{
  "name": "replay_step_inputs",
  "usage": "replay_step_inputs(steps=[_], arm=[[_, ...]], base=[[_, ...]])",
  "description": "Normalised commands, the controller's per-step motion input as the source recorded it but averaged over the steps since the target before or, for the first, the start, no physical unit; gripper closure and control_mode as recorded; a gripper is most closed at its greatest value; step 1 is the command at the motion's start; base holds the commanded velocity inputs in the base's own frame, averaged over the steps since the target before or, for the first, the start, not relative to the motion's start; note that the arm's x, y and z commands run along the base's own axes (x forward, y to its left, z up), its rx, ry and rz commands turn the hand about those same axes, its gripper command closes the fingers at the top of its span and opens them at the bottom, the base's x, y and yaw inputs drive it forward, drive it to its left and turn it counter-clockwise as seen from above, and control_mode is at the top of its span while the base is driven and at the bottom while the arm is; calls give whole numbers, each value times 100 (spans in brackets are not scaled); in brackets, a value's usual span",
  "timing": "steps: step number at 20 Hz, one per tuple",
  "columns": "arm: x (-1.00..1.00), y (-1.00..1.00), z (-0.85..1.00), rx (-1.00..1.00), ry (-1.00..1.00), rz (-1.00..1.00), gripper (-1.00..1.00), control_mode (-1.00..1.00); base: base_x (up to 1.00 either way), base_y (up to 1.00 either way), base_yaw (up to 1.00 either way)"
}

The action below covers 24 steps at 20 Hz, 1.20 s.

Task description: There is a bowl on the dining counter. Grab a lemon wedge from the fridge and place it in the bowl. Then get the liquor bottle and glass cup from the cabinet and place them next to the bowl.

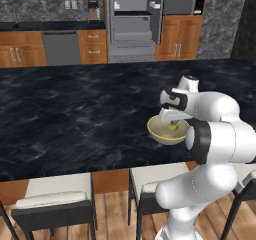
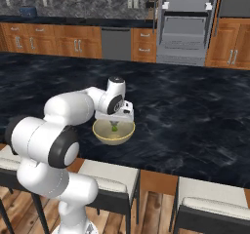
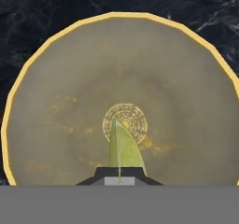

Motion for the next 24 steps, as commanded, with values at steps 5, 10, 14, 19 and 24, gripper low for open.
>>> replay_step_inputs(steps=[5, 10, 14, 19, 24], arm=[[0, 0, -12, 0, 0, 0, 100, -100], [0, 0, -10, 0, 0, 0, 100, -100], [0, 0, -4, 0, 0, 0, 100, -100], [0, 0, -1, 0, 0, 0, 100, -100], [0, 0, -1, 0, 0, 0, 100, -100]], base=[[0, 0, 0], [0, 0, 0], [0, 0, 0], [0, 0, 0], [0, 0, 0]])
